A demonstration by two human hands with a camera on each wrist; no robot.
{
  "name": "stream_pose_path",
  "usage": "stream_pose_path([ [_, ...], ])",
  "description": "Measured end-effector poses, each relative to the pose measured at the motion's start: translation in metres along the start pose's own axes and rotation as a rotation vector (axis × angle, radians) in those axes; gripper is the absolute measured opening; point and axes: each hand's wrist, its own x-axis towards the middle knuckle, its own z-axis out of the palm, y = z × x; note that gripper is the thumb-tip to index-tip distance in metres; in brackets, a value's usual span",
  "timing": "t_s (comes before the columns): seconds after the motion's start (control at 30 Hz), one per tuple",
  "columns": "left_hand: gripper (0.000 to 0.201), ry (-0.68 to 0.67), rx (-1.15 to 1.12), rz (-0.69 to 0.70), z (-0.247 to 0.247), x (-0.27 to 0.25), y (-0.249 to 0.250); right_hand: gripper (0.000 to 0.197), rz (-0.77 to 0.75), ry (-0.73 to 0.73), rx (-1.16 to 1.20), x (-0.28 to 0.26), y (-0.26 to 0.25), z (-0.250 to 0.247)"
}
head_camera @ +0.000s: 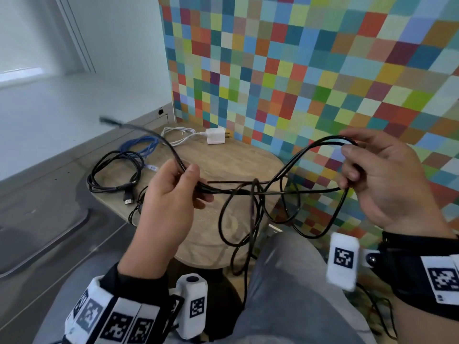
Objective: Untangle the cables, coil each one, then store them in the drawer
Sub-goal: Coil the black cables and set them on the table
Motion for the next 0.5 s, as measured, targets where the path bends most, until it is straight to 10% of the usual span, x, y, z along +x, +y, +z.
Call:
stream_pose_path([
  [0.2,0.016,-0.142,0.075,0.072,0.013,-0.011,0.007,0.028,-0.026,-0.081,-0.682,-0.004,0.013,-0.005],
  [0.5,0.022,-0.127,0.028,0.087,0.022,-0.020,0.017,0.016,-0.056,-0.524,-0.553,-0.048,-0.008,0.036],
])
